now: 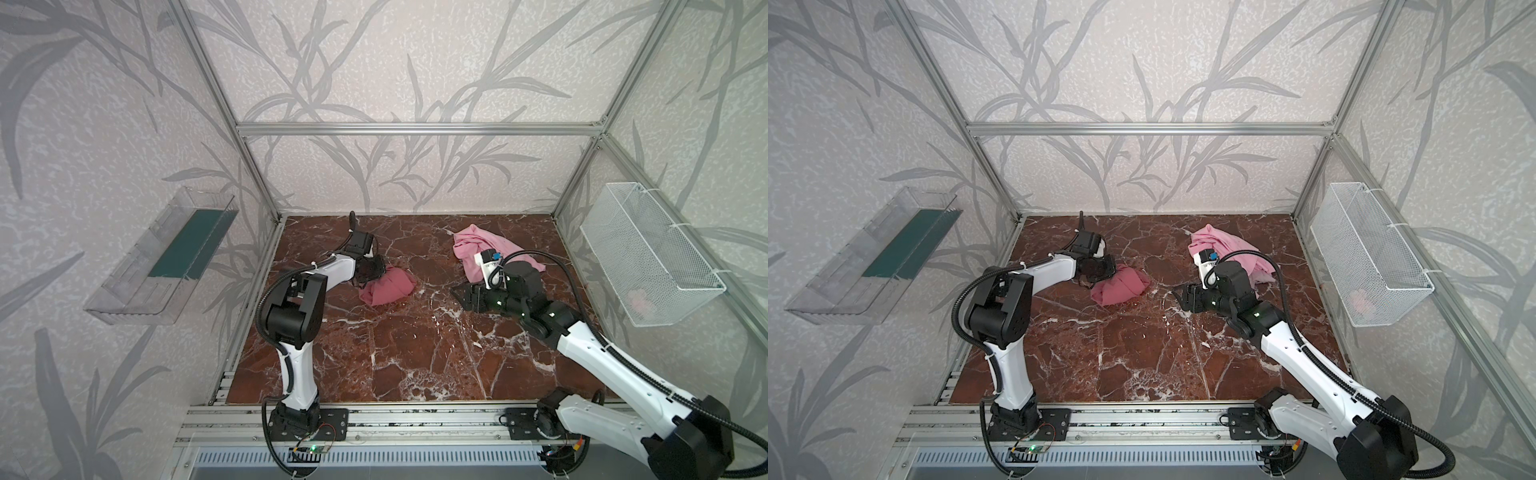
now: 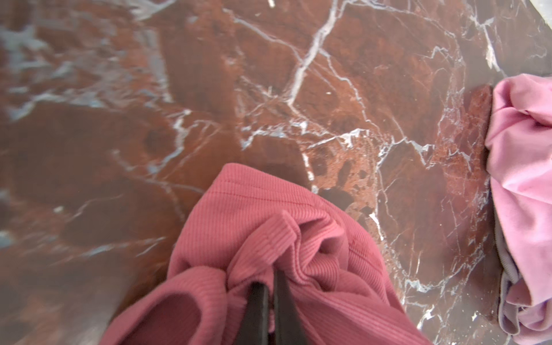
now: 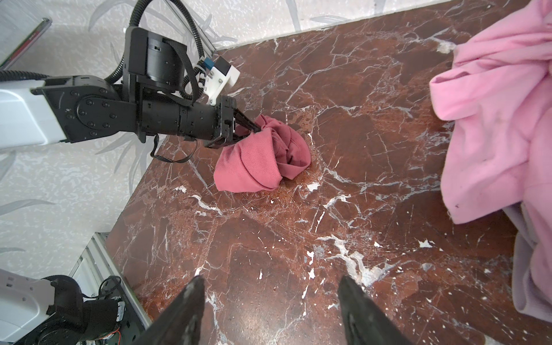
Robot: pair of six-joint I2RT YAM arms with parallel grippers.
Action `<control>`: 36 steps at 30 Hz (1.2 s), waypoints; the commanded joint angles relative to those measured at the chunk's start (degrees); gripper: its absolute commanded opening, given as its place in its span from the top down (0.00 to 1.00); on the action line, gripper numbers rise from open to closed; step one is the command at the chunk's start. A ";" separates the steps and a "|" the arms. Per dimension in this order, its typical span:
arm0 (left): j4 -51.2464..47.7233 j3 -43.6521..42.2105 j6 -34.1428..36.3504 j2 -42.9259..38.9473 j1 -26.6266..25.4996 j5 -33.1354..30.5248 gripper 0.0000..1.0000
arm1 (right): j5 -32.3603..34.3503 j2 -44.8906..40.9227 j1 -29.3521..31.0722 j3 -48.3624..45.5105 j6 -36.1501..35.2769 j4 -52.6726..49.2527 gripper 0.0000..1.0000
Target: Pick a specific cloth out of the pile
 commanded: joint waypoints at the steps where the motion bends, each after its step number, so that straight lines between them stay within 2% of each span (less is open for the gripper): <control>1: -0.55 -2.75 -0.26 -3.60 1.22 -1.95 0.92 | 0.48 -1.05 -0.10 0.28 0.07 0.08 0.30; 5: -0.77 -4.64 0.12 -7.26 1.23 -2.81 0.77 | 0.46 -1.13 -0.15 0.30 -0.01 -0.03 0.30; 15: -5.50 -8.38 1.46 -19.84 -0.30 -6.19 0.74 | 0.74 -1.85 -0.10 0.04 0.07 0.07 0.30; 20: -12.61 -6.09 6.19 -23.83 -7.10 -12.88 0.74 | 0.57 -1.58 -0.10 -0.29 0.16 0.72 0.30; 22: -13.43 -5.41 7.70 -24.17 -10.66 -14.39 0.74 | 0.48 -1.41 -0.11 -0.47 0.33 1.07 0.30; 25: -12.41 -5.63 6.65 -23.57 -13.36 -11.88 0.74 | 0.20 -1.28 -0.15 -0.64 0.50 1.44 0.30; 27: -9.87 -6.71 5.60 -22.90 -13.80 -9.55 0.75 | 0.30 -1.48 -0.15 -1.13 0.68 1.87 0.30; 36: -4.45 -8.73 2.75 -15.57 -14.03 -6.62 0.77 | 1.05 -1.69 -0.12 -1.91 0.54 1.91 0.30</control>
